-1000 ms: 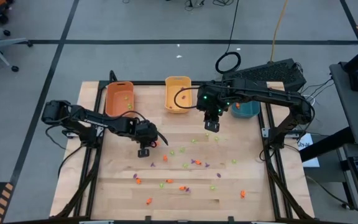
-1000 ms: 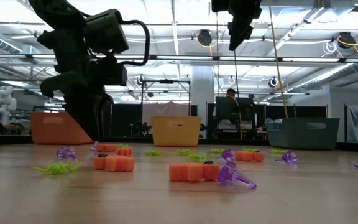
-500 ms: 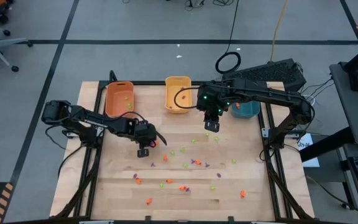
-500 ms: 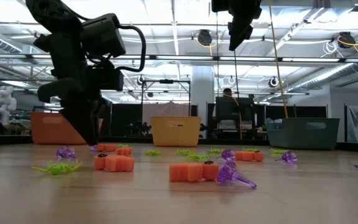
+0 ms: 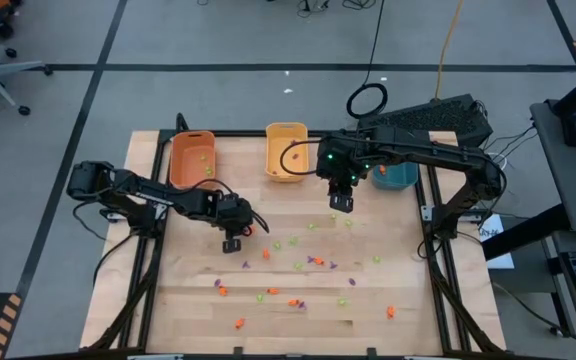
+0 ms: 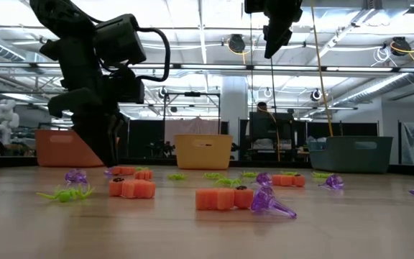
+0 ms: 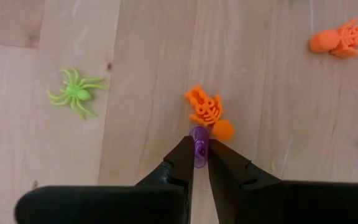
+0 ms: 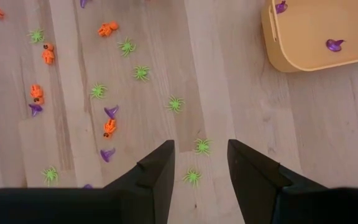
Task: Sort Halloween decoration
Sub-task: Put the purple witch hat toy into the yellow bin
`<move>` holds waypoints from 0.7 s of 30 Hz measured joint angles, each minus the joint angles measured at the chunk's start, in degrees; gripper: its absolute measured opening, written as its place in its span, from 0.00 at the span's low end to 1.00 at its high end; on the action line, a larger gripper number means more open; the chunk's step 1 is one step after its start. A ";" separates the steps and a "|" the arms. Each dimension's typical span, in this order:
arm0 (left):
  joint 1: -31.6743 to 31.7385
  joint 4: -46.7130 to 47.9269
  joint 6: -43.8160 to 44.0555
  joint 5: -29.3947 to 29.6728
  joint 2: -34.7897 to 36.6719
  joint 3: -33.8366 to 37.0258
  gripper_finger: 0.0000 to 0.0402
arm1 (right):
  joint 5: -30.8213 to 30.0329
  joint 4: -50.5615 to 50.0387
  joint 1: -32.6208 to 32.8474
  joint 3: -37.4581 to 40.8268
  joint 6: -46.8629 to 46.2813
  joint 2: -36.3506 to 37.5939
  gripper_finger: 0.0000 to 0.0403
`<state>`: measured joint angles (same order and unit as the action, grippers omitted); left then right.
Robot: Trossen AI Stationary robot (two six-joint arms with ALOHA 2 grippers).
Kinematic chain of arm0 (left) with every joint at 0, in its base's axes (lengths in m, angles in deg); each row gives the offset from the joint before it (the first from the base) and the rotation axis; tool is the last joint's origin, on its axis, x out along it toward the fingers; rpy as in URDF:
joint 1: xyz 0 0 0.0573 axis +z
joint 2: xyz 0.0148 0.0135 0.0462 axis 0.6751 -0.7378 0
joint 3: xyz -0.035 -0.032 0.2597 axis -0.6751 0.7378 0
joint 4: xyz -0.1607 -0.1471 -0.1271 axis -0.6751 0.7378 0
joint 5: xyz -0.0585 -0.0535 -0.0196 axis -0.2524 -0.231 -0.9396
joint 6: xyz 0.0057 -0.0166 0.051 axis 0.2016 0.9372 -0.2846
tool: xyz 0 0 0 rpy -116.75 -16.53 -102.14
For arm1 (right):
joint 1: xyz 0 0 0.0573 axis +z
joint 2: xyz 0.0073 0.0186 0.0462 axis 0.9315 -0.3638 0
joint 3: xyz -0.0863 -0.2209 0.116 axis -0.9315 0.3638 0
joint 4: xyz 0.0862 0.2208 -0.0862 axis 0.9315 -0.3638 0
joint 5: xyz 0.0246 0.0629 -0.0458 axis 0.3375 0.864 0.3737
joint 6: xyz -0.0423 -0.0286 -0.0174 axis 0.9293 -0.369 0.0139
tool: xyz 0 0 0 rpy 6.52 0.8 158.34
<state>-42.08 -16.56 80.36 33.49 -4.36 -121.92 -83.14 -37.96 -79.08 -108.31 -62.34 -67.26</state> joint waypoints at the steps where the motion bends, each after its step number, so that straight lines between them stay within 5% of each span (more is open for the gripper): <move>1: -0.01 0.00 0.00 0.00 0.00 0.00 0.10 | 0.00 0.00 0.00 0.00 -0.01 0.00 0.33; 13: 0.00 0.24 1.56 -0.84 0.00 -0.16 0.01 | 0.00 0.02 0.02 0.00 -0.01 0.00 0.33; 21: -0.02 11.74 3.04 2.23 3.21 -8.21 0.00 | 0.00 -0.82 0.00 -0.02 -0.02 0.00 0.33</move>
<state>-42.10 -4.82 83.39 35.71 -1.15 -130.13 -83.14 -38.78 -79.08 -108.34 -62.36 -67.26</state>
